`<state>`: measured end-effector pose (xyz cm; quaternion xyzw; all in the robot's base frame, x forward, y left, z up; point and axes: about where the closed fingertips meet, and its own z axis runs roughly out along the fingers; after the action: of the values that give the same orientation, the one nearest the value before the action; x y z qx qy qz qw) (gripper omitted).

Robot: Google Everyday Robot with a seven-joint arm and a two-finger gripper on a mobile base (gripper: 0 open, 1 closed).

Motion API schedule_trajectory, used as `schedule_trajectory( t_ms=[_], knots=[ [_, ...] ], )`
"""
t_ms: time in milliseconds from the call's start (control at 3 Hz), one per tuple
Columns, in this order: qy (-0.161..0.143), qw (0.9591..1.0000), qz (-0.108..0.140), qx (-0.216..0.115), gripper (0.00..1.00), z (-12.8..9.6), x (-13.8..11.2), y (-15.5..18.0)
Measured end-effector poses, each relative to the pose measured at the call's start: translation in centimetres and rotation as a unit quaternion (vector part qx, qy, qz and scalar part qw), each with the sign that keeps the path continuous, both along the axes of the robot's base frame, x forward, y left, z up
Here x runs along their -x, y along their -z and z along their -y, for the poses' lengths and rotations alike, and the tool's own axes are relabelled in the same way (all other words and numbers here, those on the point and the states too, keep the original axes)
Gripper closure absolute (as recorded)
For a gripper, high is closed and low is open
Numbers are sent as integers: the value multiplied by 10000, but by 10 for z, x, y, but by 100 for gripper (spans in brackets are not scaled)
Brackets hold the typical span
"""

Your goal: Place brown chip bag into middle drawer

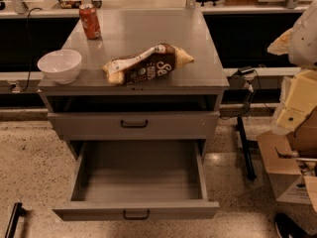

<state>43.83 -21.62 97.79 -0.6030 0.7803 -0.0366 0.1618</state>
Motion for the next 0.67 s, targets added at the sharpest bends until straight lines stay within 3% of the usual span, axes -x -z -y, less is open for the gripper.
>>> schedule_trajectory(
  t_ms=[333,667],
  knots=[
    [-1,10000,1,0,0,0,0,0],
    [-260,9992,302,19,0,-29,-28,7]
  ],
)
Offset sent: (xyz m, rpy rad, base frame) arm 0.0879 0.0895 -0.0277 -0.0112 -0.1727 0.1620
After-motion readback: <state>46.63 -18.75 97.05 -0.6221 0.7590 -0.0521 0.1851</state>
